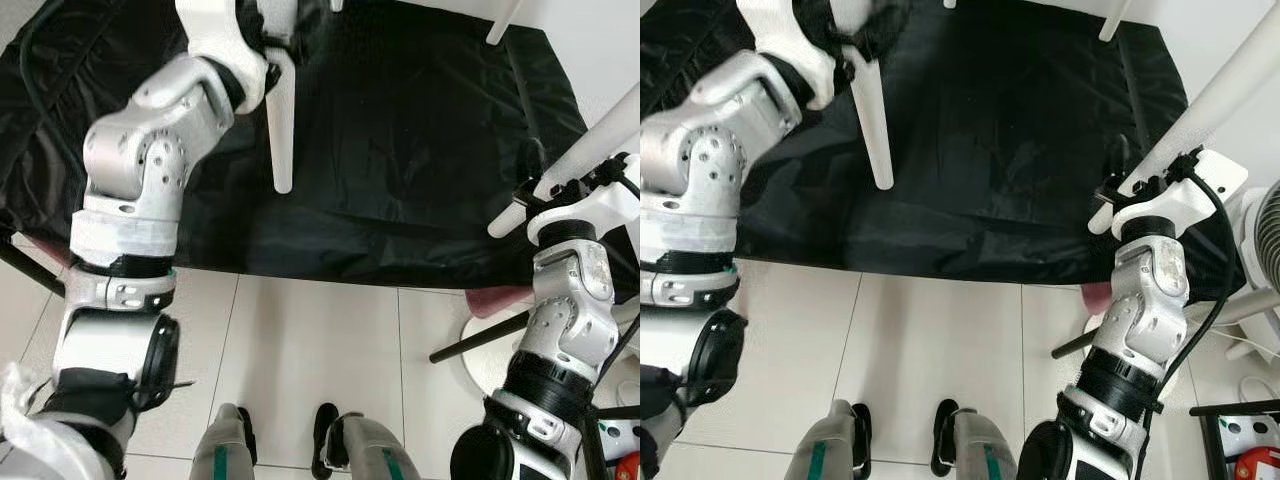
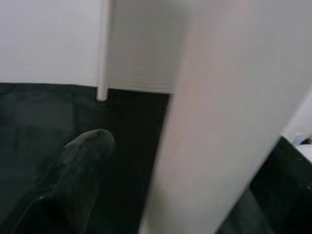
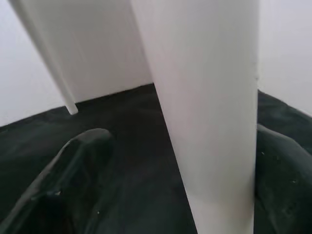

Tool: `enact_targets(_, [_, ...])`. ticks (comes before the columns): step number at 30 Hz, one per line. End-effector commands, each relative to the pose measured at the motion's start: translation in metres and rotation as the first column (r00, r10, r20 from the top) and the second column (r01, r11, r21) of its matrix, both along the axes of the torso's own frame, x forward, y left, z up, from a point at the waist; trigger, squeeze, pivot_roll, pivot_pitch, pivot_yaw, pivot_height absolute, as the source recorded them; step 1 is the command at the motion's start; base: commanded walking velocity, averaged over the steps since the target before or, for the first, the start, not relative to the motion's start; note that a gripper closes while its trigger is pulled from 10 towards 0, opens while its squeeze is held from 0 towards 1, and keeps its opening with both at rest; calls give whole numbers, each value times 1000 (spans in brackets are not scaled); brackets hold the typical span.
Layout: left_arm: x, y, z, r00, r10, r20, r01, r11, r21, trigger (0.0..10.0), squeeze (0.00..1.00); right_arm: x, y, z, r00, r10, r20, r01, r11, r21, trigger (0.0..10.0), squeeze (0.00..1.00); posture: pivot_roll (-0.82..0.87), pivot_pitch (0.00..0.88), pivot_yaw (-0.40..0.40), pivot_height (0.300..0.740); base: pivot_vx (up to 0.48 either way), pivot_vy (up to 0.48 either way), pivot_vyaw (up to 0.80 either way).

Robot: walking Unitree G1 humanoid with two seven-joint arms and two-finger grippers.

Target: Building children table

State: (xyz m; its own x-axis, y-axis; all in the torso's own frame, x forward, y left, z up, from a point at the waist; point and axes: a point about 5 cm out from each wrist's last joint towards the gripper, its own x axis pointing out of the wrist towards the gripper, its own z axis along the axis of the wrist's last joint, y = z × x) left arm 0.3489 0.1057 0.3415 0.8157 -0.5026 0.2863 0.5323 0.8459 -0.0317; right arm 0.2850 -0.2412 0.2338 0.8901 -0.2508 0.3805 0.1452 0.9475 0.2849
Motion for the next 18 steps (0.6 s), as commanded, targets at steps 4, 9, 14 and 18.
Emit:
enact_targets(4, [-17, -4, -1, 960, -264, 98, 255, 963, 90, 10000, 0, -12, 10, 2, 997, 40, 73, -36, 998, -51, 10000, 0, 56, 157, -59, 740, 0, 0, 0])
enact_targets(9, [-26, 16, -15, 960, -265, 94, 260, 963, 67, 10000, 0, -27, 14, -9, 998, 25, 62, -20, 995, -93, 10000, 0, 68, 147, -59, 740, 0, 0, 0])
enact_targets(14, [-47, 29, -26, 931, -350, 103, 351, 936, 12, 10000, 0, -46, 11, -28, 998, -60, 19, 62, 990, -125, 10000, 0, 75, 144, -60, 740, 0, 0, 0])
enact_targets(18, [-56, 33, -33, 916, -387, 104, 385, 922, 38, 10000, 0, -53, 8, -35, 994, -108, 4, 107, 986, -129, 10000, 0, 77, 144, -58, 740, 0, 0, 0])
